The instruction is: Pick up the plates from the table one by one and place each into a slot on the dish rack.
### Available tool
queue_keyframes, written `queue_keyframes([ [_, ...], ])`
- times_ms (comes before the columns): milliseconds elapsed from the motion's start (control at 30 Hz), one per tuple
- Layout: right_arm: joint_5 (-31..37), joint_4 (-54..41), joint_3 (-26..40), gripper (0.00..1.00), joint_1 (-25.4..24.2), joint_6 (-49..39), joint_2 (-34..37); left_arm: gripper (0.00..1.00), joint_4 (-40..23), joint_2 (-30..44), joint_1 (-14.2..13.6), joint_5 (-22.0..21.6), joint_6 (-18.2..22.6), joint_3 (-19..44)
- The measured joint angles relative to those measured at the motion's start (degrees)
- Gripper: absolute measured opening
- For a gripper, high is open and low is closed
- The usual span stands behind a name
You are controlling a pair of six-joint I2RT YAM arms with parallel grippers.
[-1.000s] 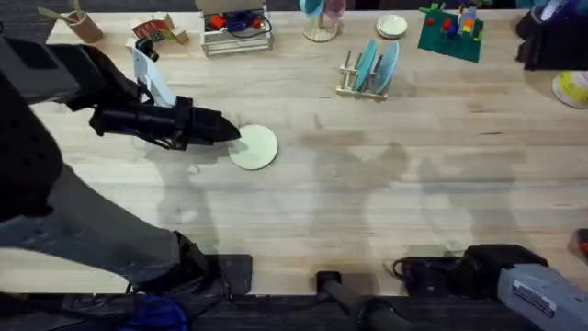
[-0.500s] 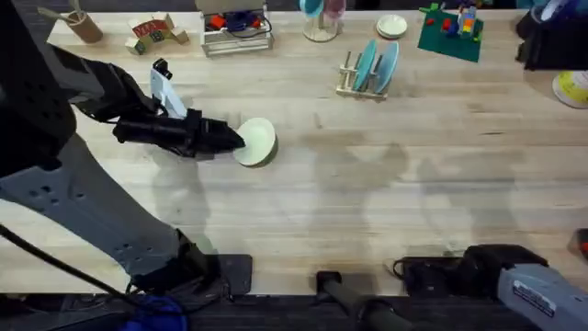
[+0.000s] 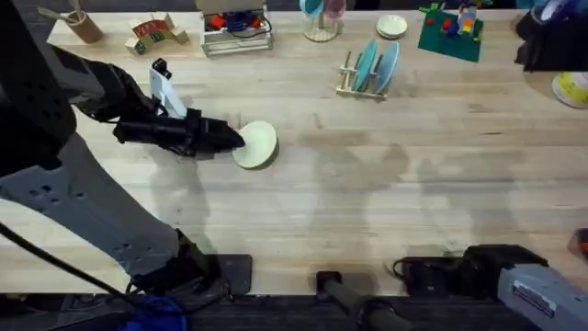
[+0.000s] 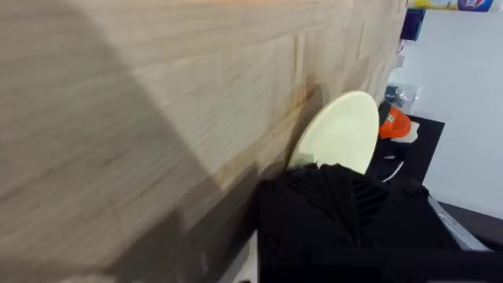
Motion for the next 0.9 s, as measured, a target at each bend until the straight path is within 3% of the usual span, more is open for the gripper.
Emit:
queue_keyframes([
  [300,-7.2,-0.8,0.0,0.993,0.0,1.8,0.4,0.04,0.0,0.0,0.0,0.0,0.0,0.0],
  [567,-14.9,-0.5,-0.6,0.995,0.0,5.8,5.7,0.04,0.0,0.0,0.0,0.0,0.0,0.0],
  [733,-17.4,2.4,-7.5,0.995,0.2,11.0,7.1,0.04,0.0,0.0,0.0,0.0,0.0,0.0],
  [900,-24.1,13.3,-17.0,0.993,1.4,15.6,7.1,0.041,0.0,0.0,0.0,0.0,0.0,0.0],
])
